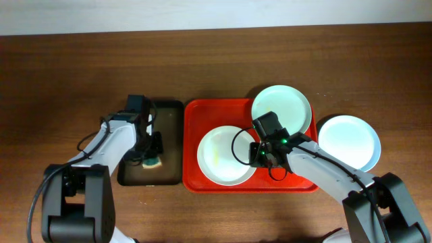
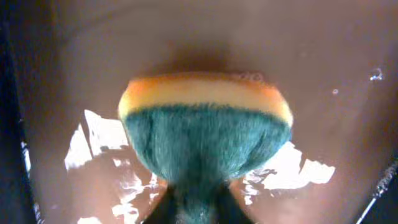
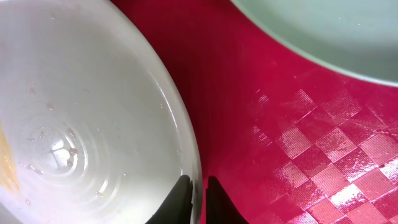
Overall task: Clean dirty plates on tray and stack at the side
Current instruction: 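Grasp the green-and-yellow sponge with the left gripper and lift it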
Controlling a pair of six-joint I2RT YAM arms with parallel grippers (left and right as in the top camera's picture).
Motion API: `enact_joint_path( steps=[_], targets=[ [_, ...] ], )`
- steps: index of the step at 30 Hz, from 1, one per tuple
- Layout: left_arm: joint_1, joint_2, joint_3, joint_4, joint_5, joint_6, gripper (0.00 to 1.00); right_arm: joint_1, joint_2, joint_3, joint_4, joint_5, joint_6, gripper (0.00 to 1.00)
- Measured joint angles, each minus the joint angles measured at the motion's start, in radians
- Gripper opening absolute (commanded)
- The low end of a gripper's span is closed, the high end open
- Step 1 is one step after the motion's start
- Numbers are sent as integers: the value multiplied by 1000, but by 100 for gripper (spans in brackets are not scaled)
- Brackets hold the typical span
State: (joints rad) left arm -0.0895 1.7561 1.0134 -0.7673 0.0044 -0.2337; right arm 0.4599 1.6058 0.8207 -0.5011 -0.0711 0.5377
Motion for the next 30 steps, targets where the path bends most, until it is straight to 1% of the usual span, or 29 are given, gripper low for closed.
enact_joint_path(
  steps=[1,3,4,5,6,7,8,9,10,11,12,16,22,27,30],
  targets=[
    [0,0,-8,12,9,0,0,0,0,0,0,0,1,11],
    [2,0,-7,4,33,36,0,0,0,0,0,0,0,17],
    [2,-2,-2,-14,48,63,0,0,0,0,0,0,0,25],
    [2,-12,0,-23,63,78,0,0,0,0,0,0,1,39],
    [2,-32,0,-27,71,86,0,0,0,0,0,0,-3,43],
    [2,-67,4,-29,75,92,0,0,0,0,-1,0,-3,44],
    [2,-113,10,-28,78,96,0,0,0,0,-5,0,-2,42],
    [1,-216,27,-25,82,101,0,0,0,0,-10,0,-3,22],
    [1,-263,34,-23,85,103,0,0,0,0,-12,0,-3,4],
    [1,-338,44,-26,90,104,0,0,0,0,-15,0,-4,4],
    [1,-375,47,-25,90,107,0,0,0,0,-15,-1,-5,4],
    [1,-394,47,-29,93,107,0,0,0,1,-14,-1,-5,4],
    [1,-354,18,-29,93,107,0,0,0,1,-14,-1,-6,4],
    [1,-279,3,-29,97,107,0,0,0,1,-14,-1,-6,4],
    [1,-200,3,-28,97,107,0,0,0,1,-14,-1,-7,4]
  ],
)
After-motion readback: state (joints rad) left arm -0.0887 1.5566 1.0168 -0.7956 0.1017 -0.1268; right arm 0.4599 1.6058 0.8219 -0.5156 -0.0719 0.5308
